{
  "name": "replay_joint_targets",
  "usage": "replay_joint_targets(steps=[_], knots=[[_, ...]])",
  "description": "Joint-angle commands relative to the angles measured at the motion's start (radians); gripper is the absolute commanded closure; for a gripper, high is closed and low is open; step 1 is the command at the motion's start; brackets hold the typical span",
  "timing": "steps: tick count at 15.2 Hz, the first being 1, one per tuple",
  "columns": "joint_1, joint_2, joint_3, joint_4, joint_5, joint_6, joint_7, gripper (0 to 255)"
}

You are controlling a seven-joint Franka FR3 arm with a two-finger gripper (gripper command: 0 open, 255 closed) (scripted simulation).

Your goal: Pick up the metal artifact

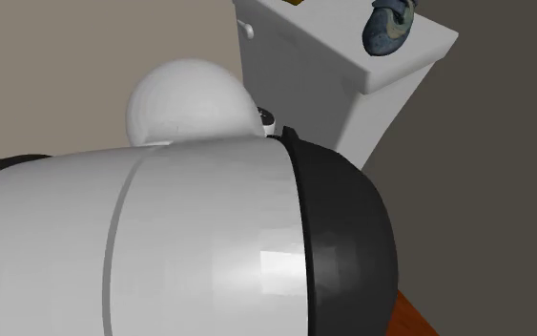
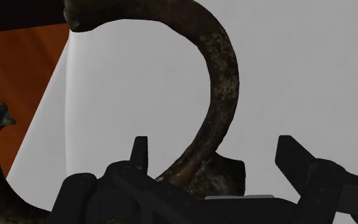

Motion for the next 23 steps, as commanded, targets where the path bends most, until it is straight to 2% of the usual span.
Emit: replay_joint_targets(steps=[1, 4, 5, 14, 23], knots=[[0.005, 0.032, 0.000, -0.001, 0.023, 0.032, -0.023, 0], [0.009, 0.057, 0.001, -0.001, 0.042, 0.055, -0.041, 0], [0.009, 0.061, 0.002, 0.001, 0.044, 0.057, -0.042, 255], [0.009, 0.057, 0.001, -0.001, 0.042, 0.055, -0.041, 255], [-0.012, -0.076, -0.001, 0.009, -0.049, -0.080, 0.049, 255]])
